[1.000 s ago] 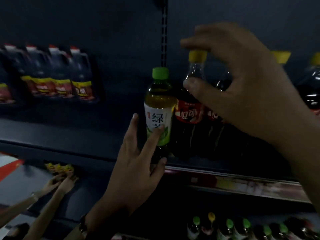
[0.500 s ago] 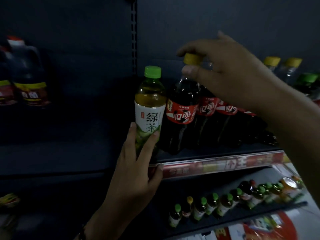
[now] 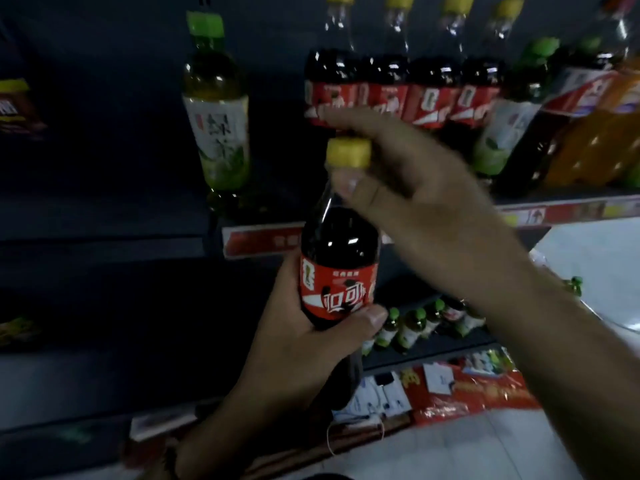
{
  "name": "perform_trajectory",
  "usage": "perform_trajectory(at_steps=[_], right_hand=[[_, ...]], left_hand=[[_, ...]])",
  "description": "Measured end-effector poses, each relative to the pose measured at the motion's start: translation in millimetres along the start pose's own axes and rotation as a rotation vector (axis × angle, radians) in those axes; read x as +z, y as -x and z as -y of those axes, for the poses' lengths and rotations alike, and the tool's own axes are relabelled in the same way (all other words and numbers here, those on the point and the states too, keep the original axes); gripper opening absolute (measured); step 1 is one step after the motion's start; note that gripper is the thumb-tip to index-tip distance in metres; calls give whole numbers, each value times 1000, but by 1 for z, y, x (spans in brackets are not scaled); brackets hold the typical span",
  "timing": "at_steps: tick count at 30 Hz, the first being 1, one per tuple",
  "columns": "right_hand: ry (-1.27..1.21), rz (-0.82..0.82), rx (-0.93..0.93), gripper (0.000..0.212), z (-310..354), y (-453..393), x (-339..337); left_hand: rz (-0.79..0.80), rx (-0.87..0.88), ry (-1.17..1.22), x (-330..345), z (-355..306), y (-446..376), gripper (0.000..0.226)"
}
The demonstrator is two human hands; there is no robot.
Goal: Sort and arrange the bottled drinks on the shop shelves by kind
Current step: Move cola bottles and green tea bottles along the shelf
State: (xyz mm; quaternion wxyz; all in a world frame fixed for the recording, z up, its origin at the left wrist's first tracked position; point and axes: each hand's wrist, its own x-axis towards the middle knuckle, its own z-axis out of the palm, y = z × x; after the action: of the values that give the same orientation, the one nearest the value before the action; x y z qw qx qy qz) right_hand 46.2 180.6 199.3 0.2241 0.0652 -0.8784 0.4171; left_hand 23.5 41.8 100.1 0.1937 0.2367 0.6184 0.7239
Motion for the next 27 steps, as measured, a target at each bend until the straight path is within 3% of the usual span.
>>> perform_trajectory(at_steps=[5,7,9,11,14,17,21,23,27], right_hand=[[-423,245,543,70,-65,131,18],[-715,375,799,64,-81,186,18],[-902,399,932,47,-89,234,17],[-895,333,977,38,-99,270,13],[-666,309,994,35,-106,313,7],[-383,271,1017,38,-98,348,-4],[-141,267,930,57,-95,378,-14],[-193,268,956,57,-97,387,-16],[-679,297,1063,38,-103,395,-21]], left_hand=[[-146,-230,175,54,50,40,47],[-188,-358,203,73,66,62,40],[-213,-461,278,95,80,82,42],[-282,-516,371,120,94,97,46],[-404,-555,442,148,111,111,46],[-387,-605,507,163,122,124,56],[-336,-697,582,174,135,136,51],[-316,-717,569,176,141,144,51],[-206,-645,346,171,148,162,46]])
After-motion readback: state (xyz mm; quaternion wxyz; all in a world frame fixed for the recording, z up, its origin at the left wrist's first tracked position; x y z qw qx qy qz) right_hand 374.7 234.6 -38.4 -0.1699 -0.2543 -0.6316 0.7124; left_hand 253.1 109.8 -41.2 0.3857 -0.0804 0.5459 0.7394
